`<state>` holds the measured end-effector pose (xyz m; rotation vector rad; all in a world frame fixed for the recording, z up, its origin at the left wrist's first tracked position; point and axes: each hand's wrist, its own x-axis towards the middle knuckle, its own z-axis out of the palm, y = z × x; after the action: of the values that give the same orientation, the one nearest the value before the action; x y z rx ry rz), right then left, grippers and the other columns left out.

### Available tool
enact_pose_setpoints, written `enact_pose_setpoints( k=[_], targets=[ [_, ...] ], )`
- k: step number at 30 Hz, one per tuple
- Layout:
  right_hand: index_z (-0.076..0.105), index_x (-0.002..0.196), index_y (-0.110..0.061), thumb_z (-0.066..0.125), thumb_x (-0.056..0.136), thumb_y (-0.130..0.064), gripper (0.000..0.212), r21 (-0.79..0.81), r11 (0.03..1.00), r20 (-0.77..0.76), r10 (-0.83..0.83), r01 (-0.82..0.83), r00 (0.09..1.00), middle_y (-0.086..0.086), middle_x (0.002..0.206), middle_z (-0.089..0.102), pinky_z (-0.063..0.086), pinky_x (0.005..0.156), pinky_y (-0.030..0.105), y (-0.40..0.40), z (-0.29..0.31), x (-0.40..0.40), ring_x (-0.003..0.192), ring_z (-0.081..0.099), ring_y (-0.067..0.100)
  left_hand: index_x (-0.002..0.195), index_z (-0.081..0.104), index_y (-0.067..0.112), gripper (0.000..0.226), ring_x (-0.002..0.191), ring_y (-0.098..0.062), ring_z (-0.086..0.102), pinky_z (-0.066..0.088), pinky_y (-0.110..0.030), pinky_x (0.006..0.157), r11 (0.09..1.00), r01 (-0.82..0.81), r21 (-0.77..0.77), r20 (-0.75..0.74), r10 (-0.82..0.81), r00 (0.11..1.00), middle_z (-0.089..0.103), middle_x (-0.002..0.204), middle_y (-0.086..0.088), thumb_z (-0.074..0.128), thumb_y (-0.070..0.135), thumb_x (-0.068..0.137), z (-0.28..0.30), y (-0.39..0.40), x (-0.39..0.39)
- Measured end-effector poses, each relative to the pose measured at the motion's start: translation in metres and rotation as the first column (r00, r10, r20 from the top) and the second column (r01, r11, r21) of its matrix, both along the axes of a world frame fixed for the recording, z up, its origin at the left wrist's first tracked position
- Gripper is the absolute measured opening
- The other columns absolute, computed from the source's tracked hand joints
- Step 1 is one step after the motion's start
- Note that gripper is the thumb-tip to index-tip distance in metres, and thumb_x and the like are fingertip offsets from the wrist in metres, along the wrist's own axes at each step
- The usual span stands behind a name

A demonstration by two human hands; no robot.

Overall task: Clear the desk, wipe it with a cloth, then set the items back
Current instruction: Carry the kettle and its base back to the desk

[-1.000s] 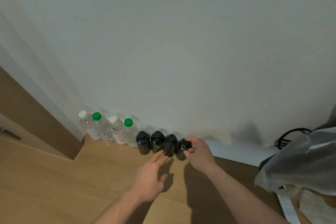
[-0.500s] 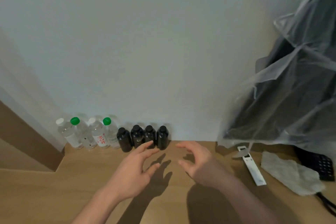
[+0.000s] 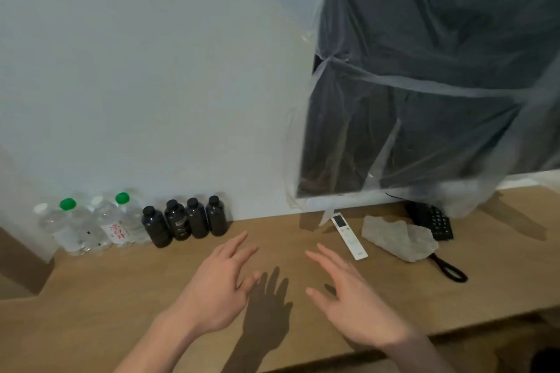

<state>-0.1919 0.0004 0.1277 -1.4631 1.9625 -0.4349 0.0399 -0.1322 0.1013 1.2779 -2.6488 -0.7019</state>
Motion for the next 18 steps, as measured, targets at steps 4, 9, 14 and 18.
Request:
enact_pose_setpoints(
  k=[4,9,14,18],
  targets=[
    [0.019,0.154,-0.063,0.062,0.098,-0.050,0.071,0.089,0.991,0.011,-0.096,0.095,0.995,-0.042,0.160,-0.002,0.017,0.128,0.044,0.093,0.013,-0.027,0.153,0.003,-0.003,0.159,0.028,0.040,0.062,0.158,-0.015,0.012,0.017,-0.036,0.129,0.996,0.090,0.017,0.032,-0.091,0.995,0.005,0.170,0.017,0.047,0.055,0.102,-0.001,0.068,-0.039],
    [0.023,0.156,-0.056,0.063,0.098,-0.050,0.070,0.139,0.967,-0.071,-0.207,0.215,0.976,-0.031,0.167,0.002,0.017,0.129,0.041,0.216,0.015,-0.055,0.158,0.004,0.005,0.160,0.026,0.043,0.064,0.158,-0.014,0.010,0.016,-0.037,0.129,0.976,0.213,0.040,0.033,-0.215,0.976,0.002,0.171,0.018,0.047,0.057,0.102,-0.003,0.173,-0.086],
    [0.025,0.158,-0.051,0.061,0.100,-0.048,0.068,0.143,0.942,-0.068,-0.297,0.304,0.952,-0.027,0.169,0.002,0.010,0.128,0.039,0.321,0.024,-0.076,0.158,-0.003,0.006,0.159,0.027,0.042,0.063,0.158,-0.017,0.013,0.018,-0.040,0.129,0.945,0.311,0.099,0.060,-0.317,0.946,0.006,0.171,0.017,0.051,0.054,0.101,-0.001,0.273,-0.126],
    [0.021,0.158,-0.053,0.059,0.100,-0.051,0.070,0.107,0.929,-0.086,-0.347,0.355,0.934,-0.026,0.170,-0.001,0.010,0.128,0.040,0.377,0.032,-0.104,0.158,-0.006,0.006,0.158,0.027,0.046,0.061,0.158,-0.017,0.012,0.018,-0.043,0.129,0.929,0.365,0.066,0.092,-0.370,0.924,0.004,0.171,0.018,0.050,0.055,0.101,0.015,0.311,-0.154]
  ],
)
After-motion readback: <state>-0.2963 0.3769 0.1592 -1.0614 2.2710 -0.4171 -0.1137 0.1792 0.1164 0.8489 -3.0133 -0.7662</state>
